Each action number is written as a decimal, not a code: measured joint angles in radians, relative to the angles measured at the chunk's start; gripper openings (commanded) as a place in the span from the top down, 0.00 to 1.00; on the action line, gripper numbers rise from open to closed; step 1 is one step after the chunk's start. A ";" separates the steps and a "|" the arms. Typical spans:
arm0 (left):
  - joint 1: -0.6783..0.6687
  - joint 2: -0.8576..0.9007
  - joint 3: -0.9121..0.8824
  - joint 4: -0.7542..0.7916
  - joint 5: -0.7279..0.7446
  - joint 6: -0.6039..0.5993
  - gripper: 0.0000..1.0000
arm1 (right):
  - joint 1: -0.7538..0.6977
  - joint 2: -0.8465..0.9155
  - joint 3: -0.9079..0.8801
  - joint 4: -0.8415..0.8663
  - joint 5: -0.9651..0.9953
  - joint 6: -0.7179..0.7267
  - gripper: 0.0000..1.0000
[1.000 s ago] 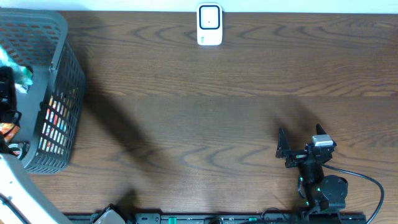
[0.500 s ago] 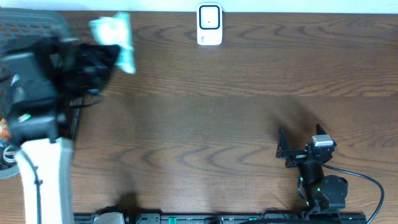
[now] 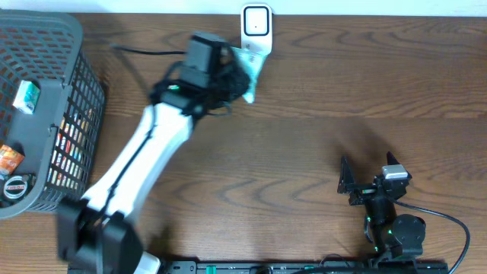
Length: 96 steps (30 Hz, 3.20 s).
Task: Scan the item barcode
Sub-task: 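Carry the green pack to the scanner and release it on the table, then move the left gripper back over the basket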
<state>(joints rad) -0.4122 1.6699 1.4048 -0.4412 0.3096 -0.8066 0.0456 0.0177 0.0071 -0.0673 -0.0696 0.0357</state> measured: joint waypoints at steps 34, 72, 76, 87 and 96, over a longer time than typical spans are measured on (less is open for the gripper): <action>-0.049 0.129 0.000 0.346 0.140 0.058 0.38 | 0.000 0.000 0.000 0.000 0.000 0.000 0.01; 1.171 -0.437 0.002 -0.332 -0.226 0.602 0.10 | 0.000 0.000 0.000 0.000 0.000 0.000 0.01; 1.202 -0.360 0.002 -0.333 -0.204 0.604 0.10 | 0.000 0.000 0.000 0.000 0.000 0.000 0.01; 1.223 -0.192 0.002 -0.366 -0.177 0.754 0.10 | 0.000 0.000 0.000 0.000 0.000 0.000 0.01; 1.236 -0.160 0.002 -0.386 -0.169 0.832 0.09 | 0.000 0.000 0.000 0.000 0.000 0.000 0.01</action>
<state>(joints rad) 0.8238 1.5101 1.4067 -0.8268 0.1410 0.0254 0.0456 0.0177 0.0071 -0.0673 -0.0696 0.0357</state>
